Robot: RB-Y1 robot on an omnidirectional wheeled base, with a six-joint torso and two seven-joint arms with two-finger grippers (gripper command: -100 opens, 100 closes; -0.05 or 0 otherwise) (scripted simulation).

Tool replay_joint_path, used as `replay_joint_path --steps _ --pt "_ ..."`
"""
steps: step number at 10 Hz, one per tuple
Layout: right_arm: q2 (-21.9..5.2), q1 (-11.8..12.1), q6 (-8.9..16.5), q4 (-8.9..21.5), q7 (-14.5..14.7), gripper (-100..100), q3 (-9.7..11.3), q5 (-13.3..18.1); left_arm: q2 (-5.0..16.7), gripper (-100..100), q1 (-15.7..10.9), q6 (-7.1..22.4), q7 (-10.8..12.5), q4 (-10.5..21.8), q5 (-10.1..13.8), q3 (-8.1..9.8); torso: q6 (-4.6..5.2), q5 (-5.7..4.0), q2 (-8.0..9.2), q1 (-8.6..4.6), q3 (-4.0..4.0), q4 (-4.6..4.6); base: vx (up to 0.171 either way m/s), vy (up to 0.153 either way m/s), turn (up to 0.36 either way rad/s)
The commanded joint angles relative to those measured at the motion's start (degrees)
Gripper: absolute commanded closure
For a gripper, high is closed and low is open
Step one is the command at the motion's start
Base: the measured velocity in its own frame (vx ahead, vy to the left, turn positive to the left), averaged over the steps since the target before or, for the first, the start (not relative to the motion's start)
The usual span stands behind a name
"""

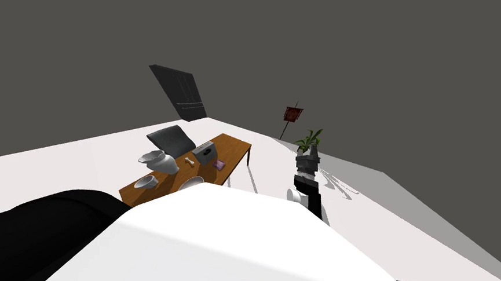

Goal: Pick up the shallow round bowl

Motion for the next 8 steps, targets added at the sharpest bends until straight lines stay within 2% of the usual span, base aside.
replay_joint_path --steps 1,2,3,4,5,6,7,8 --pt "0.0 0.0 0.0 0.0 0.0 0 0.0 0.0 -1.4 -100 -0.2 0.0 -2.9 0.5 1.0 1.29 0.00 0.00 0.00 0.00 0.00 0.00 0.070 0.015 0.153" --pt "0.0 0.0 0.0 0.0 0.0 0 0.0 0.0 -1.4 -100 -0.2 0.0 -4.5 0.5 1.0 1.29 -0.02 0.00 -0.05 0.02 -0.03 -0.01 0.060 0.008 0.074" --pt "0.0 0.0 0.0 0.0 0.0 0 0.0 0.0 -2.7 -100 -0.4 0.1 -6.1 0.8 1.9 2.42 0.01 0.00 -0.03 0.01 -0.02 -0.01 0.080 0.014 0.149" --pt "0.0 0.0 0.0 0.0 0.0 0 0.0 0.0 -2.7 -100 -0.4 0.1 -7.8 0.8 1.9 2.42 -0.02 0.00 -0.09 0.01 -0.05 -0.02 0.072 0.007 0.077" --pt "0.0 0.0 0.0 0.0 0.0 0 0.0 0.0 -2.7 -100 -0.4 0.1 -8.3 0.8 1.9 2.42 0.01 0.00 -0.07 0.00 -0.04 -0.02 0.029 0.000 -0.011" --pt "0.0 0.0 0.0 0.0 0.0 0 0.0 0.0 -3.9 -100 -0.5 0.2 -10.5 1.2 2.8 3.55 0.02 0.00 0.05 -0.01 0.02 0.01 0.047 0.003 0.166" --pt "0.0 0.0 0.0 0.0 0.0 0 0.0 0.0 -3.9 -100 -0.5 0.2 -11.8 1.2 2.8 3.55 -0.02 0.00 0.03 -0.02 0.02 0.01 0.054 -0.001 0.082" --pt "0.0 0.0 0.0 0.0 0.0 0 0.0 0.0 -5.2 -100 -0.7 0.2 -13.5 1.5 3.7 4.68 0.02 -0.01 0.02 -0.02 0.01 0.00 0.079 0.013 0.138"
